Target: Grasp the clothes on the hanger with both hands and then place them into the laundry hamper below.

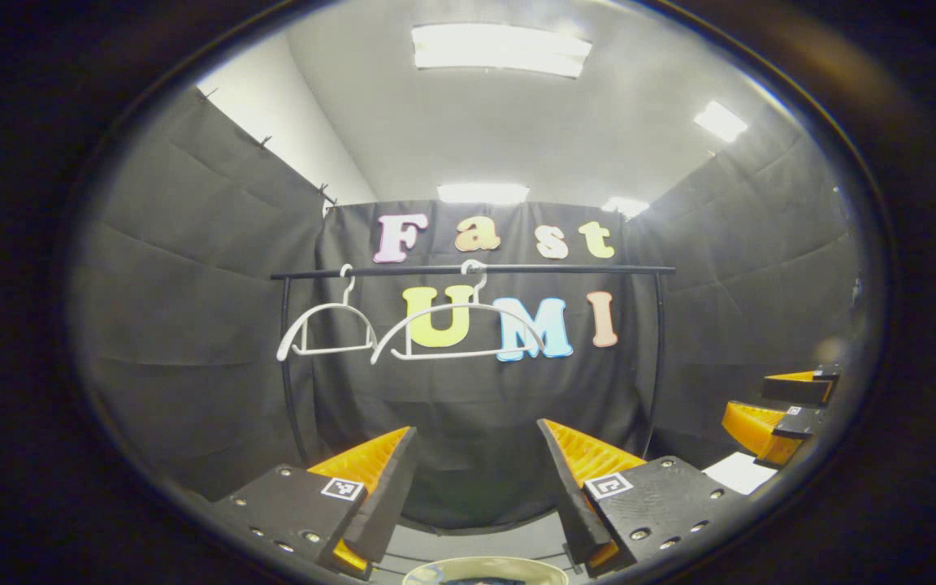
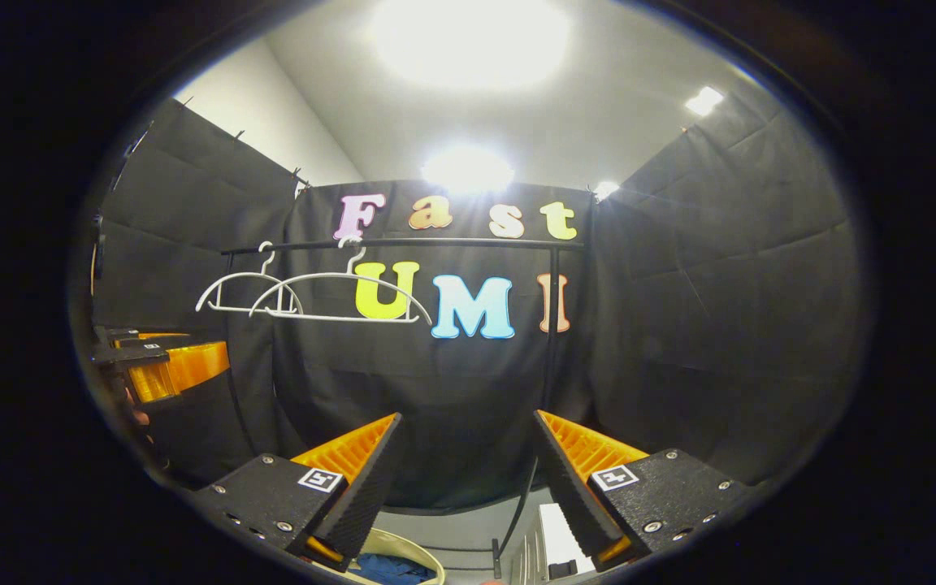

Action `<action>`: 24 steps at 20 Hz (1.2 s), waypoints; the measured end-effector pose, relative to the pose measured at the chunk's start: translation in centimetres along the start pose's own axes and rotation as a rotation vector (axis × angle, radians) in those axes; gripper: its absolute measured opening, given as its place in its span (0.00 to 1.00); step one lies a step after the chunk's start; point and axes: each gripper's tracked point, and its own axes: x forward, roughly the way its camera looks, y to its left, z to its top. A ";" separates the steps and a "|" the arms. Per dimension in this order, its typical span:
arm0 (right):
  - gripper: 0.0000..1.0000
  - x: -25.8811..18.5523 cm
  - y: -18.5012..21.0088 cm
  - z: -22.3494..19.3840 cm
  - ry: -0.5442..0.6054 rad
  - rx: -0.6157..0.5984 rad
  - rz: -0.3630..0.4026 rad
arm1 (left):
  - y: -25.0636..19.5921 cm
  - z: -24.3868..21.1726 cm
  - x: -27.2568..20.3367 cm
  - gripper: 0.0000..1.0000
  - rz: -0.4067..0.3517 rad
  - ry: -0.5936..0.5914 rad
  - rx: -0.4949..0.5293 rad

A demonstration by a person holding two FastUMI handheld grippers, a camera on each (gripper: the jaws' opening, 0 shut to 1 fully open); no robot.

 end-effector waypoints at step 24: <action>0.95 0.8 -2.0 -0.9 -0.009 0.025 -0.047 | 0.2 0.0 -0.9 0.83 0.010 -0.028 0.039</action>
